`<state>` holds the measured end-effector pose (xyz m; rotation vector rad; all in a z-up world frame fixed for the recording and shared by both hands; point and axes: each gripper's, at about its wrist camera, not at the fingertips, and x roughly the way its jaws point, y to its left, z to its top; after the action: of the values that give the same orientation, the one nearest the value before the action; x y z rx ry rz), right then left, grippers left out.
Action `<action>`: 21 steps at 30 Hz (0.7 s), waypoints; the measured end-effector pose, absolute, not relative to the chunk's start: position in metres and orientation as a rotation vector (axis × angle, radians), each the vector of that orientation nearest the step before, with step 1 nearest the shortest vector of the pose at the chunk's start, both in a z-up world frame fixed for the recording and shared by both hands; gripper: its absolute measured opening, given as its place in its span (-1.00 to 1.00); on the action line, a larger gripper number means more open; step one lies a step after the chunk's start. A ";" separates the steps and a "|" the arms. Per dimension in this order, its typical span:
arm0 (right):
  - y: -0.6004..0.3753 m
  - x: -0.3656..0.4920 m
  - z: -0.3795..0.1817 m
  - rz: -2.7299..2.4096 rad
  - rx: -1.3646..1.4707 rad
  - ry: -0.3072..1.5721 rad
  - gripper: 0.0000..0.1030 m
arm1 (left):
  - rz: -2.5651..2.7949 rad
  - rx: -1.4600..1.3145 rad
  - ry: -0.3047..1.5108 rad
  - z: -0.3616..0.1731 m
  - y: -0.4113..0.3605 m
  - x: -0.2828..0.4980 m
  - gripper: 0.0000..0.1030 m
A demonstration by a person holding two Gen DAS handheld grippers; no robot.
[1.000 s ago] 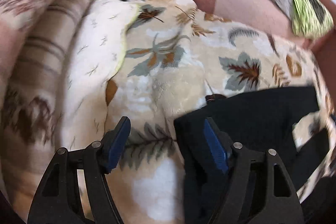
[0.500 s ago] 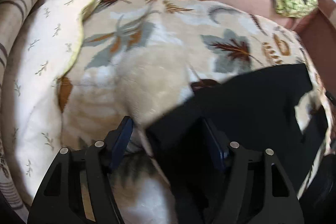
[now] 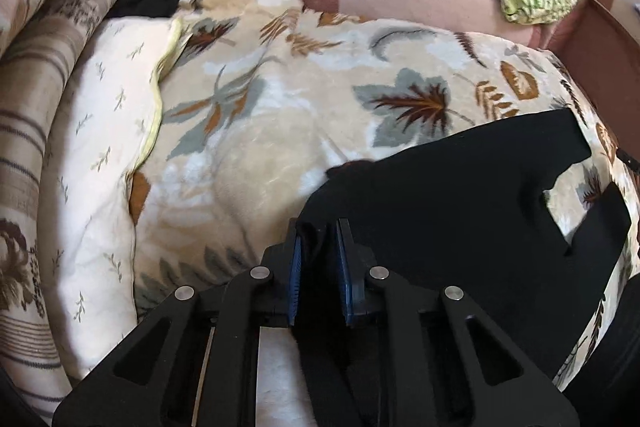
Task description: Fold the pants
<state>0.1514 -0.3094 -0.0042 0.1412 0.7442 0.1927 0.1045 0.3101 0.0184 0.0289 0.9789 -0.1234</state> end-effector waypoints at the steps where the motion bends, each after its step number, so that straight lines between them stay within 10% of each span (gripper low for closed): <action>1: -0.310 0.151 -0.004 0.192 0.138 0.744 0.26 | -0.130 0.034 0.979 0.019 0.308 0.107 -0.71; 21: -0.332 0.146 0.005 0.214 0.258 0.683 0.25 | -0.120 0.130 0.883 0.044 0.283 0.094 -0.93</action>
<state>0.1464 -0.3317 0.0050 0.2581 0.6829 0.2138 0.0937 0.2833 0.0438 0.1304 0.8825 -0.1198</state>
